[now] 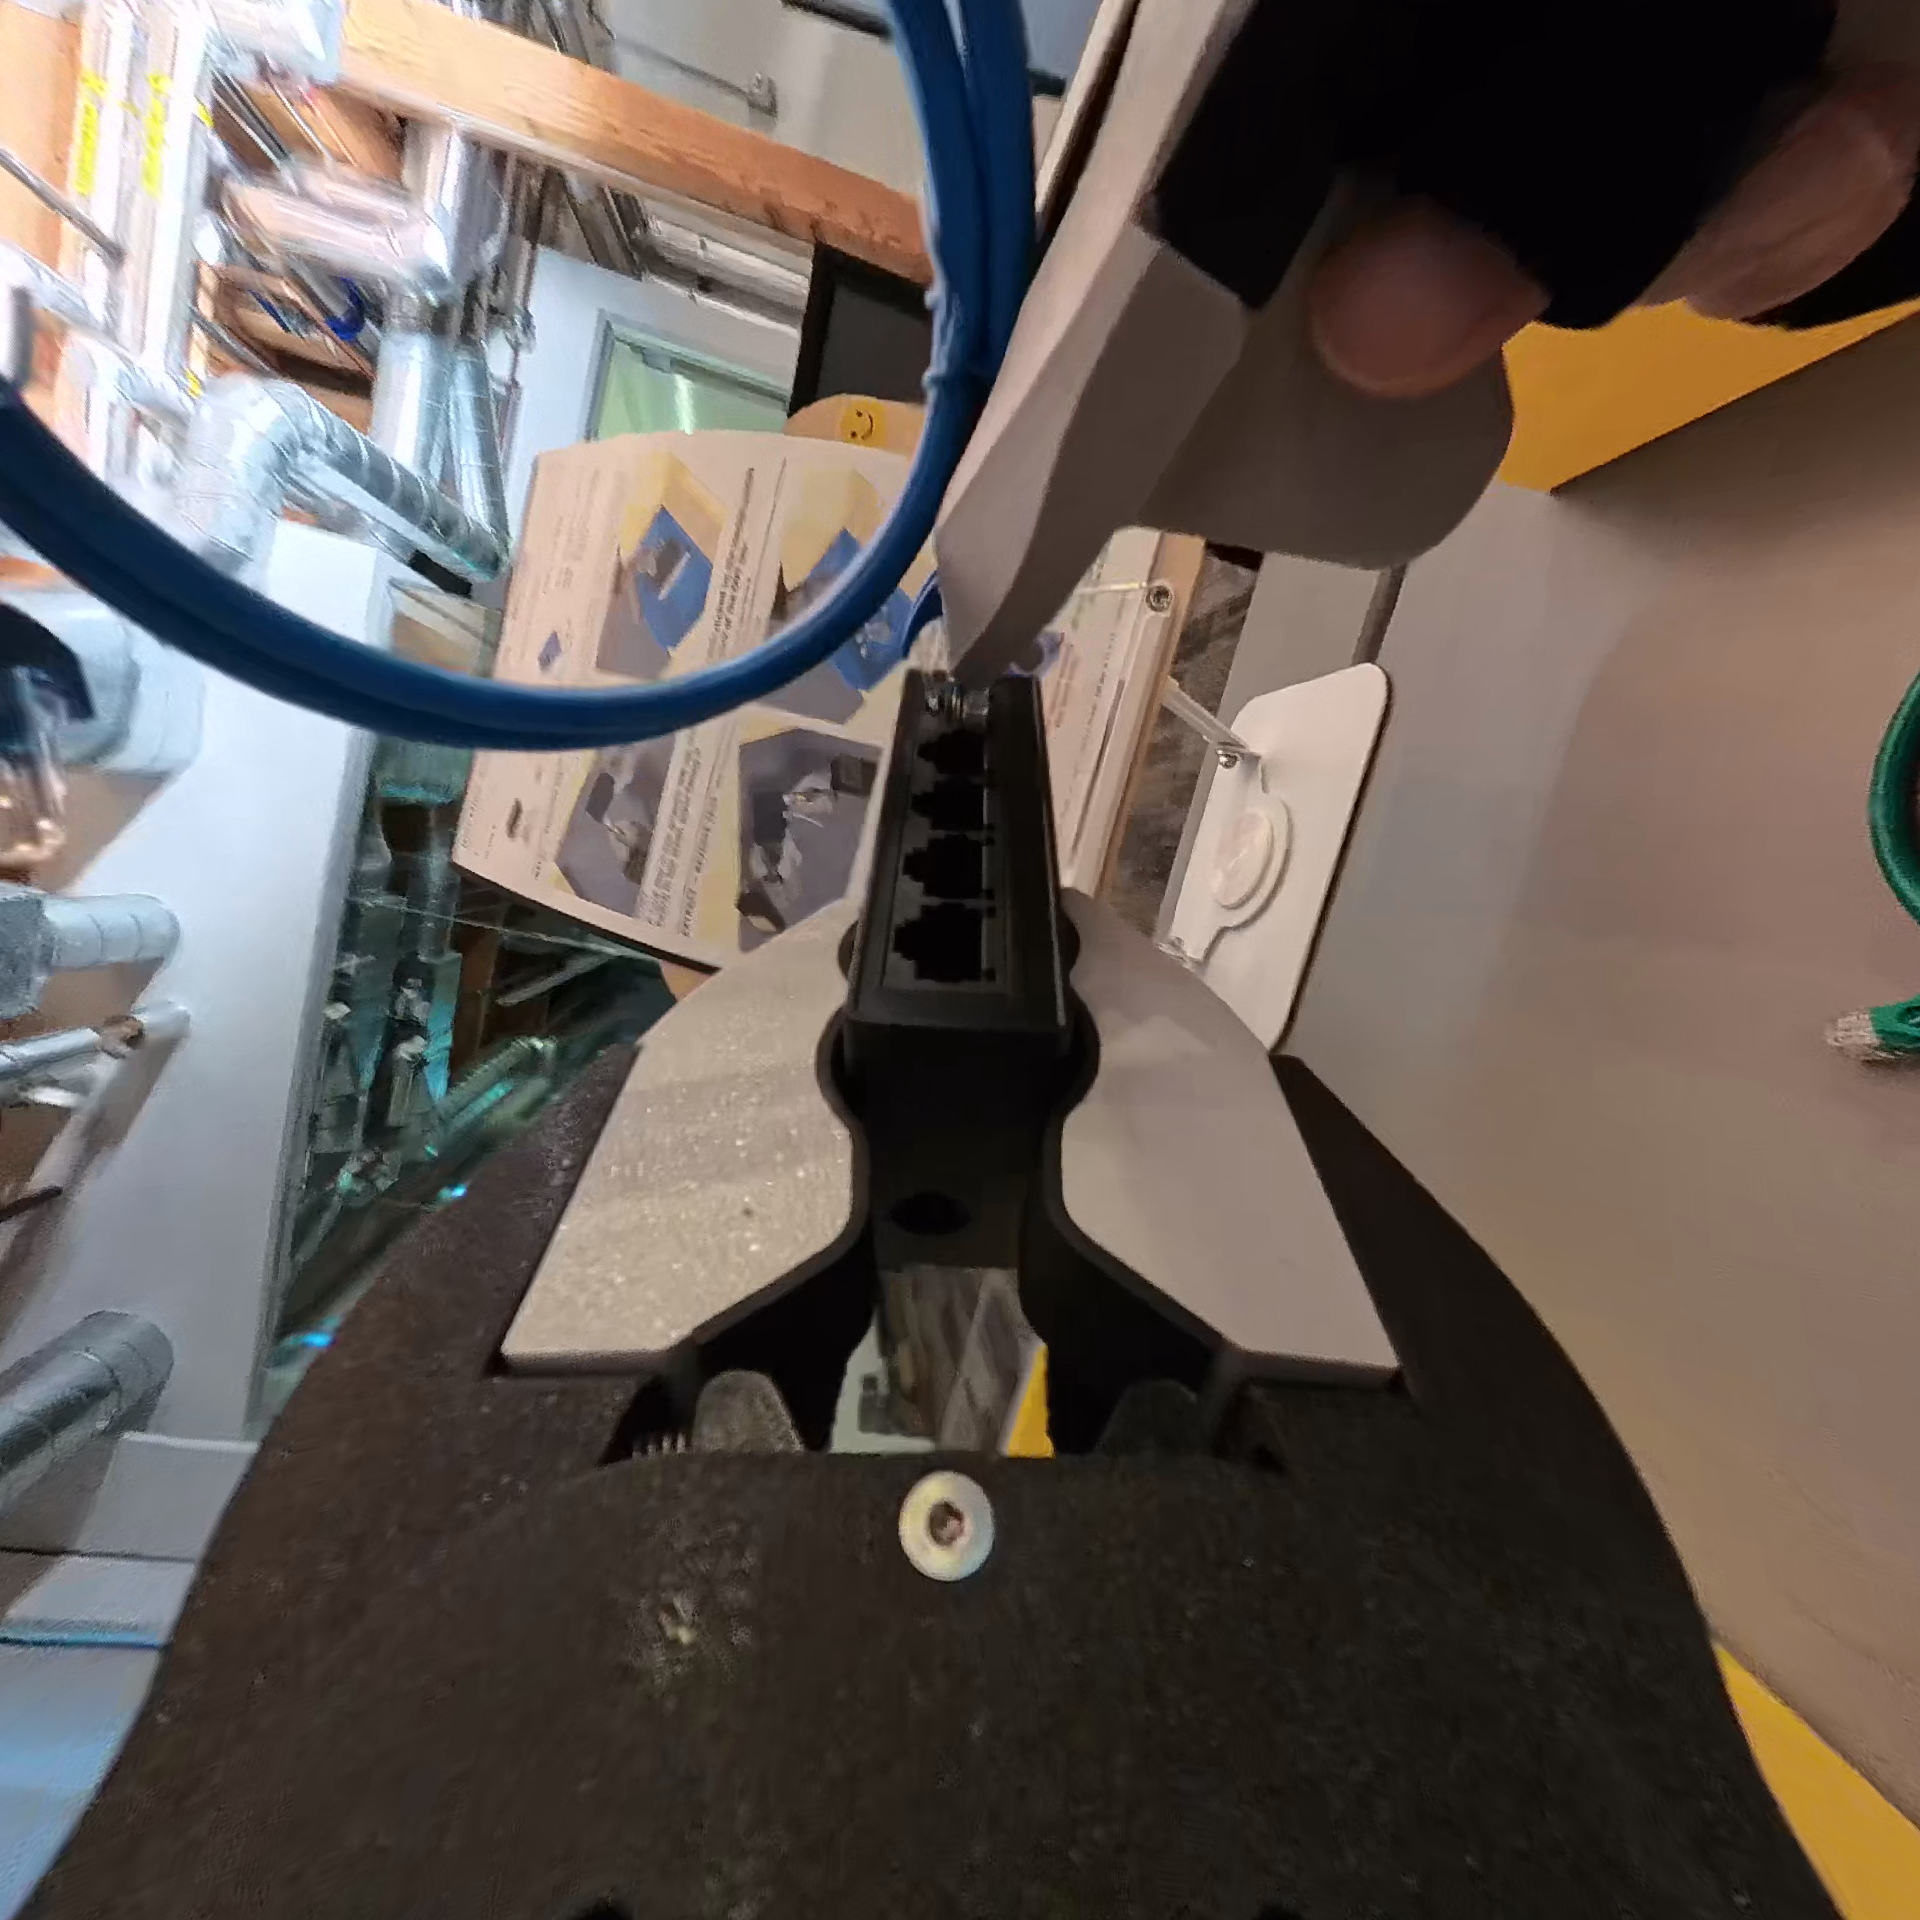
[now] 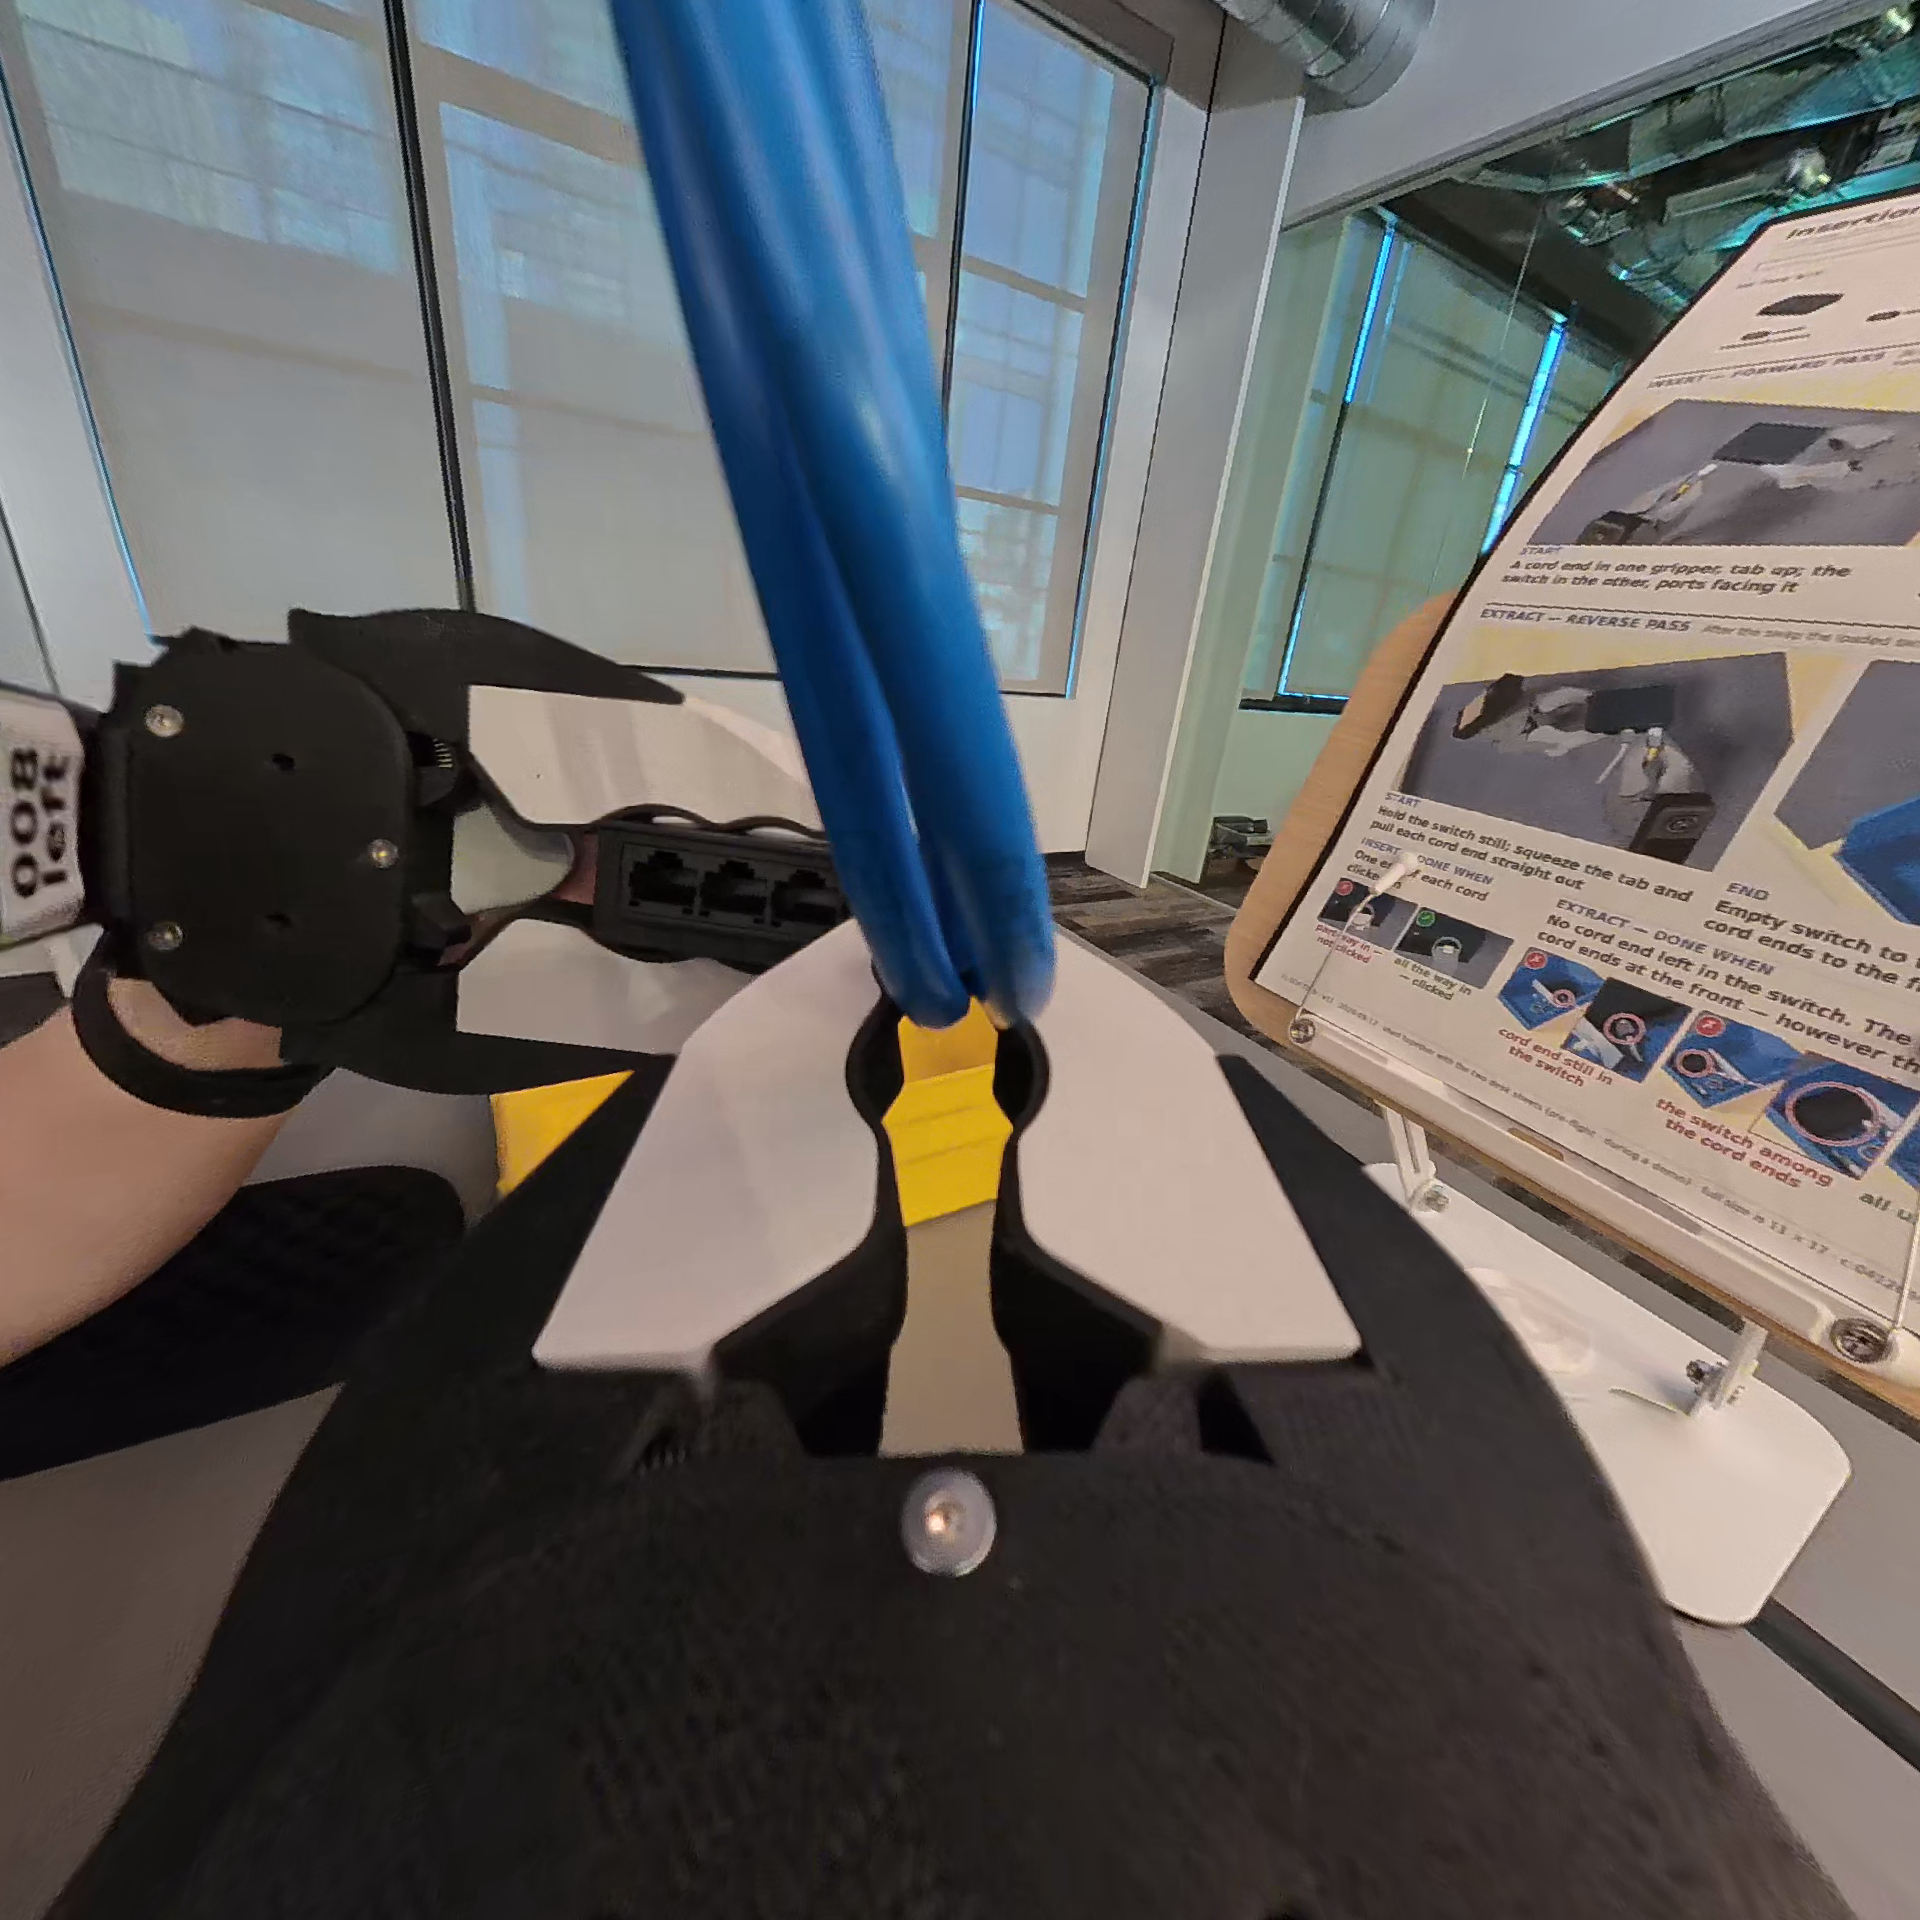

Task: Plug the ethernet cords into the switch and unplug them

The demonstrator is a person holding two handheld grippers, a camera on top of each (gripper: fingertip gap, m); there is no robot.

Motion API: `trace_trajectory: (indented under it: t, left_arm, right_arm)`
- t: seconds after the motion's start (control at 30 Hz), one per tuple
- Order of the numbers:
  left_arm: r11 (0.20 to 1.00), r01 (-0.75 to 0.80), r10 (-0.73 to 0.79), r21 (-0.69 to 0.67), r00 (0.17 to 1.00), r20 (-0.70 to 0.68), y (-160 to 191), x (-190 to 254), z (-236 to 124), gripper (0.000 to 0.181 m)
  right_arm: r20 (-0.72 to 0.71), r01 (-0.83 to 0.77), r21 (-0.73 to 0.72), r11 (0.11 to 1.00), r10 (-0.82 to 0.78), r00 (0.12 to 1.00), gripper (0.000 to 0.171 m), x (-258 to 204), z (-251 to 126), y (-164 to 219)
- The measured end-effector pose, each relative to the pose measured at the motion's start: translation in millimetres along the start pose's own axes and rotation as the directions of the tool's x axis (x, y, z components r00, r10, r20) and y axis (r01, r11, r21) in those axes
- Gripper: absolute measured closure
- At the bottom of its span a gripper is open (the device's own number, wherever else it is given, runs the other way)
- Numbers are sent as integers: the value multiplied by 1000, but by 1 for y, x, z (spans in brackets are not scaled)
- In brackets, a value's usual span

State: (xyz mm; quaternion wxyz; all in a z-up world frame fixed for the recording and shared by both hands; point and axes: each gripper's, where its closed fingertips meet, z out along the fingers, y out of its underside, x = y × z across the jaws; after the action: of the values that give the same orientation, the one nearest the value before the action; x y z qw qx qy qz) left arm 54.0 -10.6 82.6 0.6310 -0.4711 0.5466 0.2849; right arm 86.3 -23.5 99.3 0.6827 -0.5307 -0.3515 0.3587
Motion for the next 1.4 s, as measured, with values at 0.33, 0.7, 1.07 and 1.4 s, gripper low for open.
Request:
trace_trajectory:
  t: [0.33,0.7,1.07,1.4]
  left_arm:
    - [997,69,-69,-18,997,27,-1,-3,2,152]
    - [1000,-5,4,16,997,82,-6,-8,0,152]
    - [999,54,-53,-5,991,125,8,-23,-2,152]
    - [965,207,-219,163,974,61,-11,-32,-15,152]
  right_arm:
    - [-31,29,31,999,-28,999,158,1,-3,-8]
    - [-57,43,27,999,-41,997,158,1,-3,-9]
    - [-42,33,94,995,-29,999,158,0,-15,-31]
    - [115,-171,152,973,155,981,158,-13,-26,-60]
